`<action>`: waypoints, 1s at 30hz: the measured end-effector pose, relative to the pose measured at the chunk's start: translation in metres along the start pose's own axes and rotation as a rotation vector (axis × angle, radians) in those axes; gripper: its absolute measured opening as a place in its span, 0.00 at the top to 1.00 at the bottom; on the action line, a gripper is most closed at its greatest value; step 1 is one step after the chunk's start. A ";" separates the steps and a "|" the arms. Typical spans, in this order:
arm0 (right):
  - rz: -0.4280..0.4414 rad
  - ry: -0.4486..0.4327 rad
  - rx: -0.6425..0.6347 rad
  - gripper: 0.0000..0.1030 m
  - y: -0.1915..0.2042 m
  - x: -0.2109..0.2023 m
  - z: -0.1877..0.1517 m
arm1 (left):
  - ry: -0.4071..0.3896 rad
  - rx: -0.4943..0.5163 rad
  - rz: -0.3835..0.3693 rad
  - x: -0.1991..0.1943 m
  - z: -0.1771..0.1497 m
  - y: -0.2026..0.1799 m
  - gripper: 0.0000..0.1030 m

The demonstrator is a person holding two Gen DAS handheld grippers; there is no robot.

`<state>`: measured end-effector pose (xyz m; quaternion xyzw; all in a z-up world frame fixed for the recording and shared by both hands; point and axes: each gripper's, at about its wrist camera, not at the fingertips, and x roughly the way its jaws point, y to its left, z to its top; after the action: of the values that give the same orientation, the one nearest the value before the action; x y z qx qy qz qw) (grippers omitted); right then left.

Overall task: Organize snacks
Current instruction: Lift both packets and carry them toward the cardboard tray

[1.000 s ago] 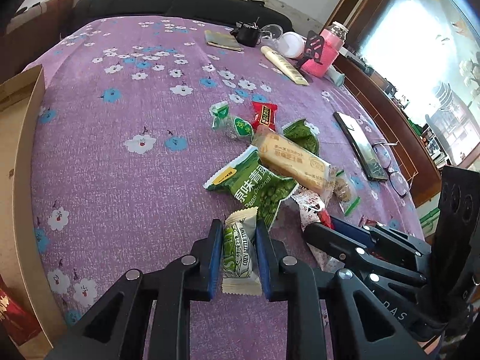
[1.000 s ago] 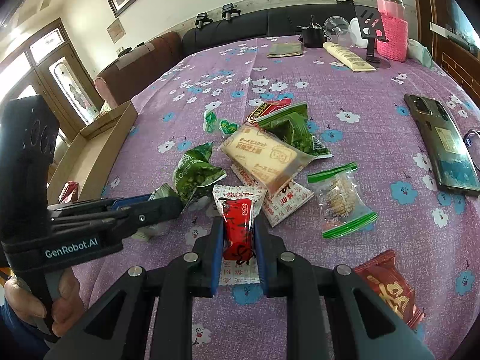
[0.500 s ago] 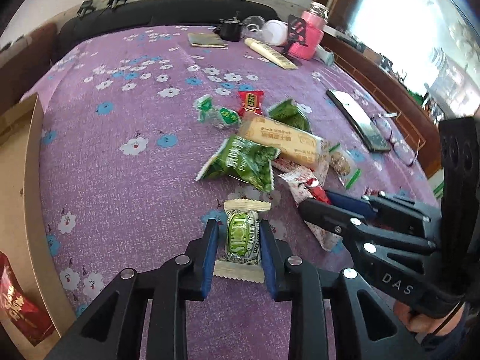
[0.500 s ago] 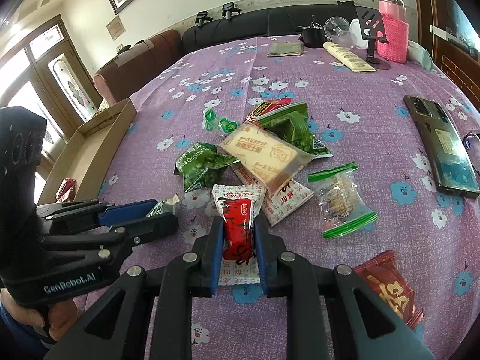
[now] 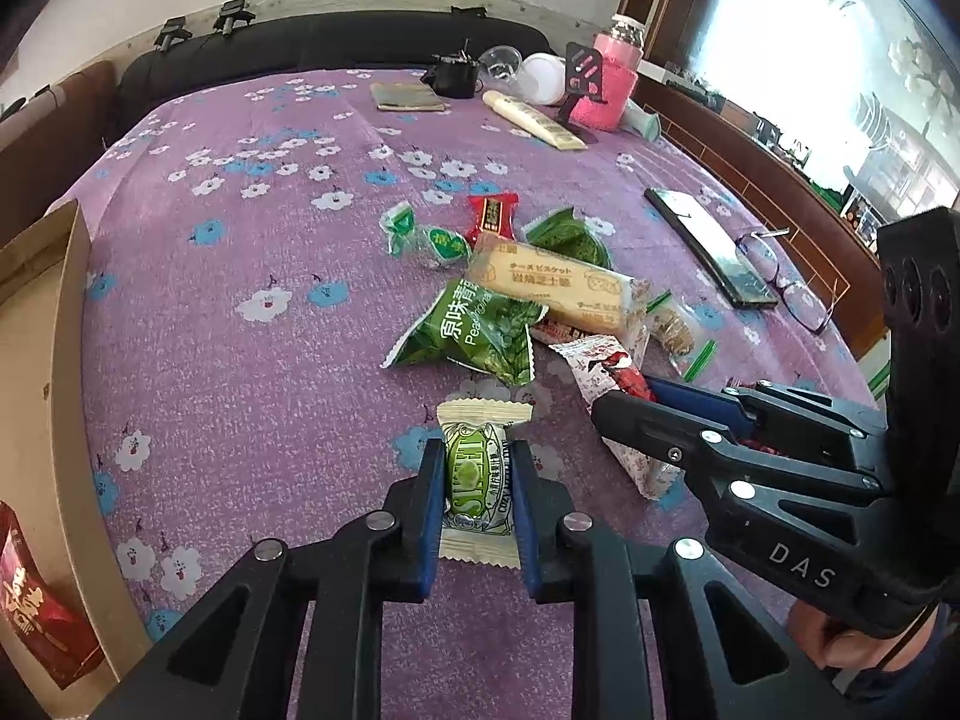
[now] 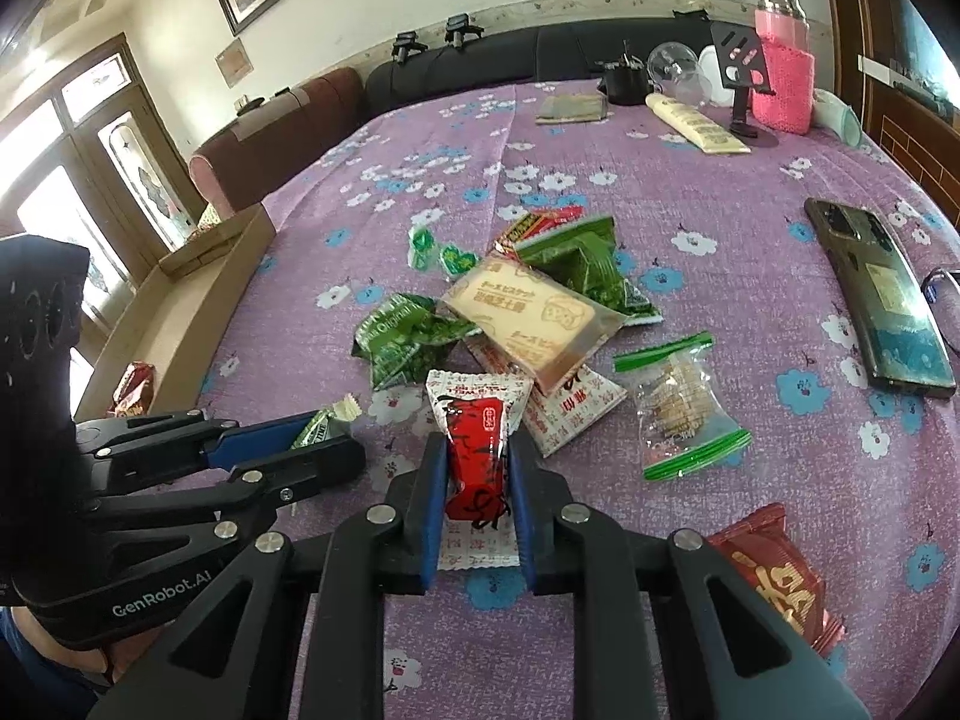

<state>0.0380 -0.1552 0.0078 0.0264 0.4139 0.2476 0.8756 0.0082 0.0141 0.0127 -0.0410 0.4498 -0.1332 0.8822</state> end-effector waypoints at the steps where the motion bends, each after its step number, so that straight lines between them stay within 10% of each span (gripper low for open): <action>1: 0.001 -0.011 -0.004 0.82 0.000 -0.002 0.000 | -0.005 0.000 0.000 -0.001 0.000 0.000 0.80; 30: 0.073 -0.094 -0.085 0.82 0.022 -0.019 0.000 | -0.070 -0.021 0.001 -0.028 0.004 0.004 0.80</action>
<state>0.0192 -0.1441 0.0269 0.0161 0.3601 0.2950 0.8849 -0.0029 0.0253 0.0361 -0.0547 0.4198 -0.1267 0.8971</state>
